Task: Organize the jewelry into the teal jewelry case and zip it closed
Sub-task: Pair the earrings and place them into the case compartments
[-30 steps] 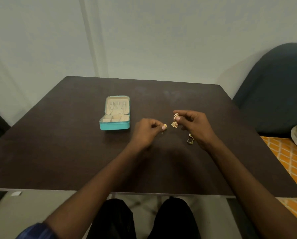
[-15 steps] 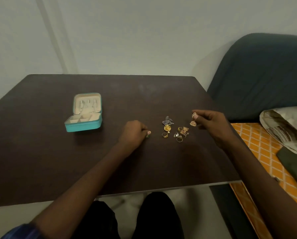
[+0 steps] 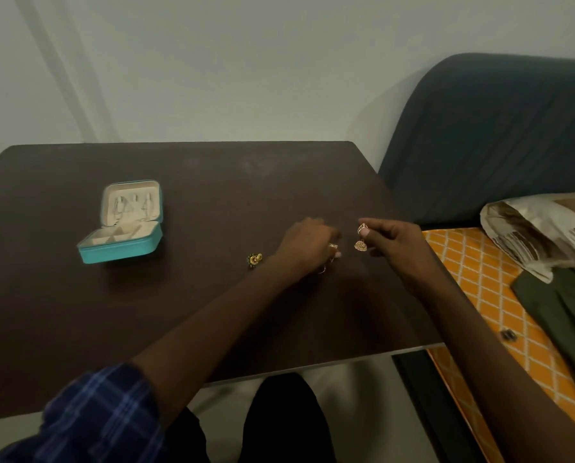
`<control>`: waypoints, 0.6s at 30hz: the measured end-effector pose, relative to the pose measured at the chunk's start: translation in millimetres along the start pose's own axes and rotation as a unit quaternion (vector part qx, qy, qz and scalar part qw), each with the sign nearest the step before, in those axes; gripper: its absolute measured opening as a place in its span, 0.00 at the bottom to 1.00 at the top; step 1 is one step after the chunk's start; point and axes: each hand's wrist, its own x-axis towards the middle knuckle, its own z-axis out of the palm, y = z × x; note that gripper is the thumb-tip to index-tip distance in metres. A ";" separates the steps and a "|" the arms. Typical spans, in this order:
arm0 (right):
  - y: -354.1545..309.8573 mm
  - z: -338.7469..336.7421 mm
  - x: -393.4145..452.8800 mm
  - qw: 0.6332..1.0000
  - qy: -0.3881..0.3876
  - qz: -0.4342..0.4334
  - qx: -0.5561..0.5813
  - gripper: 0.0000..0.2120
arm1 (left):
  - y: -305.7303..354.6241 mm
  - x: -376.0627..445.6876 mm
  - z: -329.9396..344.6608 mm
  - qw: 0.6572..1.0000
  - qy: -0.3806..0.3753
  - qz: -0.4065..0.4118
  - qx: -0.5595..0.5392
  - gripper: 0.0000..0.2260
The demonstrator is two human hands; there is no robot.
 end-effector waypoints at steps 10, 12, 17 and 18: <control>5.5 -4.6 -1.8 0.999 0.011 0.028 0.041 0.12 | 0.7 -9.2 -0.3 0.959 0.113 -0.063 -0.252 0.04; 2.6 -0.7 -1.8 0.997 0.012 0.034 0.069 0.11 | 2.1 -16.0 -10.0 0.913 0.123 -0.095 -0.377 0.02; -10.7 18.6 -3.8 0.993 -0.033 0.021 0.114 0.08 | -9.1 -31.1 -31.9 0.721 0.099 -0.152 -0.669 0.04; -14.6 24.0 -4.5 0.992 -0.045 0.016 0.118 0.07 | -12.9 -33.9 -35.7 0.690 0.093 -0.163 -0.699 0.07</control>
